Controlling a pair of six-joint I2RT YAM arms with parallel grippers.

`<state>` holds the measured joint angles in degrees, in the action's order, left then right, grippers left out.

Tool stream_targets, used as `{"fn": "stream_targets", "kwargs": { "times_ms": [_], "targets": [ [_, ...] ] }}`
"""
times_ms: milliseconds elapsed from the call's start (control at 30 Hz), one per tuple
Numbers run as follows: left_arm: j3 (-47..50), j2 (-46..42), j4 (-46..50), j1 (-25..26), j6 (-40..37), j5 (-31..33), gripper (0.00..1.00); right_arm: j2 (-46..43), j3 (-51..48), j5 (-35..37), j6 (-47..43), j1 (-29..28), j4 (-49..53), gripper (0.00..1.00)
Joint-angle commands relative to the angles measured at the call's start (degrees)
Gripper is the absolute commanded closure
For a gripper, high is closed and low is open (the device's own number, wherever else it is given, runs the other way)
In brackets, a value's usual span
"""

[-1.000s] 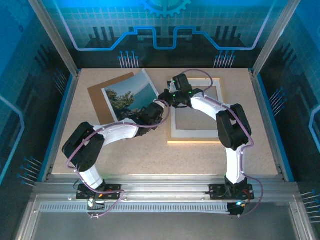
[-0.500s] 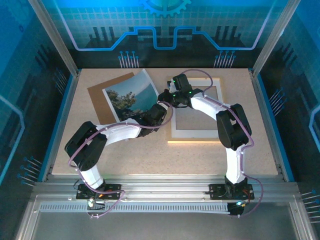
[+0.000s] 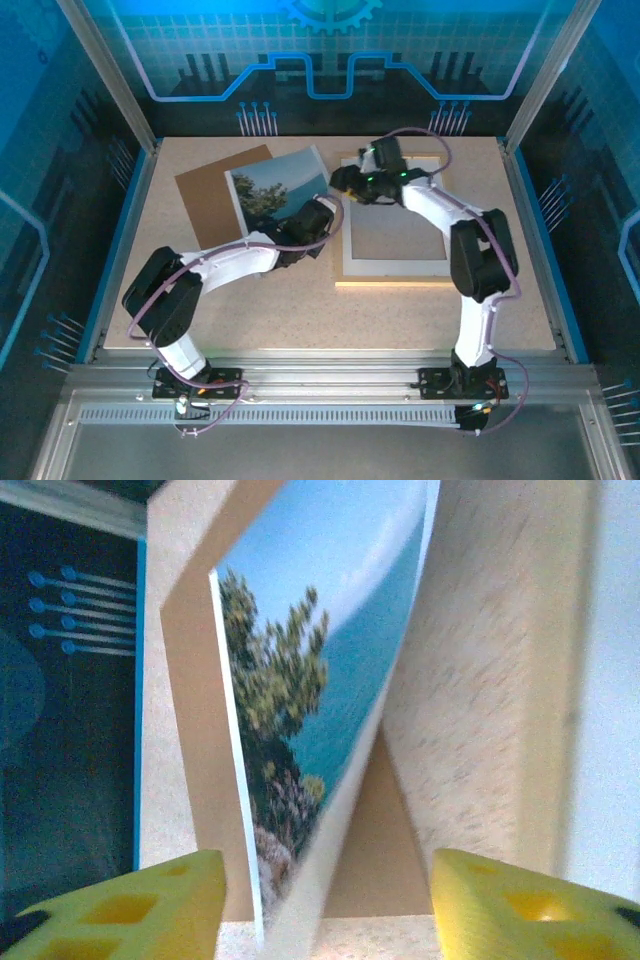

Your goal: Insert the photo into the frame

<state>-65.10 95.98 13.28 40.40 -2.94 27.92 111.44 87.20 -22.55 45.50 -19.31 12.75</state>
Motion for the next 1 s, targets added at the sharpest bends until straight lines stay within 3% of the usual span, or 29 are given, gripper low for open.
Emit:
{"fn": "stream_targets", "kwargs": {
  "times_ms": [0,133,233,400,533,600,967],
  "targets": [
    [-6.8,-4.7,2.2,0.2,3.0,-2.6,1.00,-7.9,-1.5,3.1,-3.8,5.0,3.2,0.34],
    [-13.8,-6.8,0.4,-1.9,6.2,-9.3,1.00,-13.6,-5.3,6.2,-7.4,8.3,5.2,0.25],
    [-18.8,-7.2,-2.2,-4.1,11.3,-16.4,1.00,-17.1,-9.5,6.6,-7.8,9.3,3.5,0.24],
    [-16.6,-8.6,-14.5,-8.3,26.4,-23.1,1.00,-20.7,-16.6,6.4,-6.6,9.5,-0.7,0.24],
    [-5.4,-7.9,-25.4,-12.3,45.6,-23.0,1.00,-20.7,-21.7,4.0,-4.4,9.5,-5.4,0.23],
    [-0.6,-6.9,-28.8,-12.3,51.2,-21.5,1.00,-20.3,-22.9,4.0,-4.0,9.4,-5.6,0.23],
    [16.8,-8.0,-34.5,-8.5,67.4,-7.8,1.00,-18.8,-30.6,6.4,-0.5,6.6,-8.6,0.20]
  ]
}}
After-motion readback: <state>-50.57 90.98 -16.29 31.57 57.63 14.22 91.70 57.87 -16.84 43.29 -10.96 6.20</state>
